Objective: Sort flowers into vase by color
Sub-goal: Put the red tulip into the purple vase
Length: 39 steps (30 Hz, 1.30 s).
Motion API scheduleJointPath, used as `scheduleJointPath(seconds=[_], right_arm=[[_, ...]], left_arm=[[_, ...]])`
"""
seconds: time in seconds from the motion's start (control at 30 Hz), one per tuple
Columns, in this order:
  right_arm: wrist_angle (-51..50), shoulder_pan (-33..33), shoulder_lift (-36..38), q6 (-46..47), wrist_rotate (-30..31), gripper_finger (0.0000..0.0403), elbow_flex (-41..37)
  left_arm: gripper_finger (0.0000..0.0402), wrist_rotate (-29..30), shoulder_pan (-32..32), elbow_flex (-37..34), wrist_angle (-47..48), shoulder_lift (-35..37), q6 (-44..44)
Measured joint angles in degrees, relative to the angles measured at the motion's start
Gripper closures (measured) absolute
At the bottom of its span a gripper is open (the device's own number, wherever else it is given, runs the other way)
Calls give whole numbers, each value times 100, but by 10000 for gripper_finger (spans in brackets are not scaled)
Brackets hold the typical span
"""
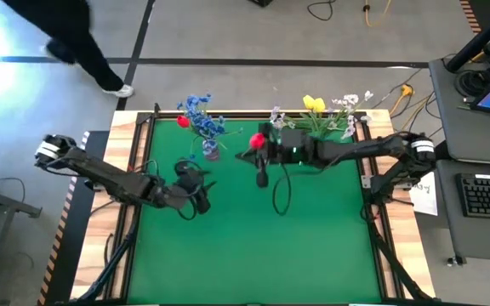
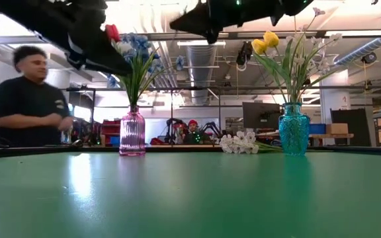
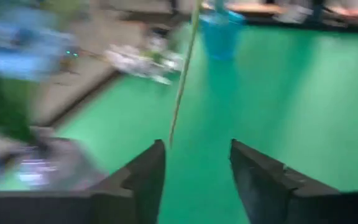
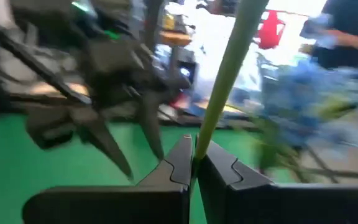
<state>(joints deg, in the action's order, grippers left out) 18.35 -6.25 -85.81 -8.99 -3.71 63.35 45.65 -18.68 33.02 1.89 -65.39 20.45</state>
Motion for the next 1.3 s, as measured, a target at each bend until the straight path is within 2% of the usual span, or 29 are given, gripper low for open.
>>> scheduleJointPath(seconds=[0.1, 0.17, 0.23, 0.33, 0.47, 0.53, 0.6, 0.83, 1.0, 1.1, 1.3], right_arm=[[-87, -430, 38, -159, -84, 394, 132], [-137, -676, 38, -153, -331, 394, 222], [-115, -820, 38, -152, -510, 394, 311], [-127, -874, 38, -153, -549, 394, 407], [-222, -864, 38, -211, -548, 394, 473], [-223, -865, 38, -228, -532, 394, 466], [-224, -889, 38, -247, -527, 394, 462], [-166, -1032, 34, -598, -363, 394, 628], [-188, -1066, 29, -744, -360, 394, 626], [-185, -1079, 29, -759, -359, 394, 603], [-186, -1079, 29, -757, -360, 394, 602]], left_arm=[[199, 818, 99, -263, 135, 312, 10], [178, 855, 353, -444, 96, 502, 73], [163, 577, 663, -708, 49, 708, 238], [153, -153, 1136, -1227, -530, 846, 229], [154, -1306, 1723, -2077, -2385, 838, -516], [156, -1473, 2010, -2380, -3244, 736, -807], [158, -1478, 2332, -2582, -3520, 685, -1004], [159, -1725, 3165, -2651, -3919, 366, -1314], [159, -1637, 3233, -2626, -4696, -35, -1547], [156, -1636, 3233, -2546, -4684, -337, -1530], [113, -1600, 3256, -2420, -4886, -707, -1547]])
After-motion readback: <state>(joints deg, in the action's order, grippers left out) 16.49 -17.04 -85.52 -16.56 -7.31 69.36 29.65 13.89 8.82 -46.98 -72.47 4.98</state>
